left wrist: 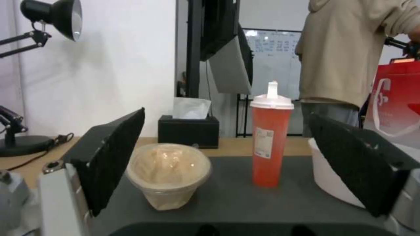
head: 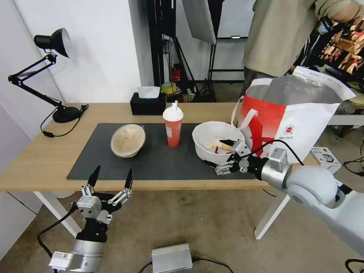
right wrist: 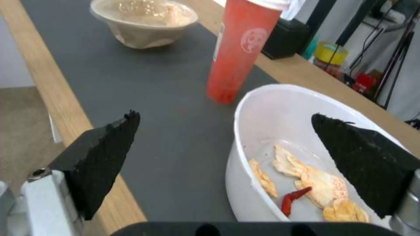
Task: Pick up the trash from the table and place it into the takeout bag.
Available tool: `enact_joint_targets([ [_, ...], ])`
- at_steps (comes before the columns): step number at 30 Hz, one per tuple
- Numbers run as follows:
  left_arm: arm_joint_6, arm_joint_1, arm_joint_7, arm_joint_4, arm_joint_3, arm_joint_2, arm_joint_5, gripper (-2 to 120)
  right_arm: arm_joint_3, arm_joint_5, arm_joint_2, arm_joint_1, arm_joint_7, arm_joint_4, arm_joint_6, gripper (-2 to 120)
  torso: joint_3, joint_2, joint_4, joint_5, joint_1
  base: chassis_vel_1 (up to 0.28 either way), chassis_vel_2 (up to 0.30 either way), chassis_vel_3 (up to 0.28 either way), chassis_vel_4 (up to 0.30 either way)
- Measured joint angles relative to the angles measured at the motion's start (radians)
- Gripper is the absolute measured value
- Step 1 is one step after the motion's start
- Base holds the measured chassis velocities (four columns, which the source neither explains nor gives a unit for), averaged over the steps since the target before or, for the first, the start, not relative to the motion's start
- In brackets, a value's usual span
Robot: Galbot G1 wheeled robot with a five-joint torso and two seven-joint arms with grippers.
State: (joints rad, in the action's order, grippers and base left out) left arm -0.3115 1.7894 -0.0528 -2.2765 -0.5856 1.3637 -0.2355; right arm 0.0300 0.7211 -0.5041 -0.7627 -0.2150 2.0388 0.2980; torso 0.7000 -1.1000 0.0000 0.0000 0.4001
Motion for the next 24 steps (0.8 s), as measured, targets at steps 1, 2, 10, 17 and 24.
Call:
enact_joint_targets([
  [1, 0.000, -0.002, 0.001, 0.002, 0.000, 0.000, -0.001, 100, 0.010, 0.006, 0.004, 0.012, 0.000, -0.007, 0.001, 100, 0.000, 0.000, 0.0000, -0.0001, 0.000, 0.000, 0.000, 0.000, 0.000],
  [2, 0.000, -0.003, 0.001, 0.005, 0.000, 0.000, -0.002, 100, 0.022, 0.015, 0.010, 0.025, -0.001, -0.013, 0.002, 100, 0.000, 0.000, -0.0001, -0.0001, 0.000, 0.000, 0.000, 0.000, 0.000],
  [10, 0.000, -0.011, 0.002, 0.021, -0.001, -0.007, -0.008, 100, 0.124, 0.054, 0.020, 0.155, -0.009, -0.055, 0.031, 100, 0.000, 0.000, 0.0000, -0.0002, 0.000, 0.000, 0.000, 0.000, 0.000],
  [17, 0.002, -0.015, 0.010, 0.025, -0.003, -0.011, -0.010, 100, 0.188, 0.077, 0.013, 0.232, 0.013, -0.087, 0.051, 100, 0.000, 0.000, 0.0000, -0.0001, 0.000, 0.000, 0.000, 0.000, 0.000],
  [24, 0.003, -0.020, 0.014, 0.035, -0.005, -0.015, -0.015, 100, 0.227, 0.097, 0.006, 0.279, 0.002, -0.118, 0.068, 100, 0.000, 0.000, 0.0000, -0.0001, 0.000, 0.000, 0.000, 0.000, 0.000],
])
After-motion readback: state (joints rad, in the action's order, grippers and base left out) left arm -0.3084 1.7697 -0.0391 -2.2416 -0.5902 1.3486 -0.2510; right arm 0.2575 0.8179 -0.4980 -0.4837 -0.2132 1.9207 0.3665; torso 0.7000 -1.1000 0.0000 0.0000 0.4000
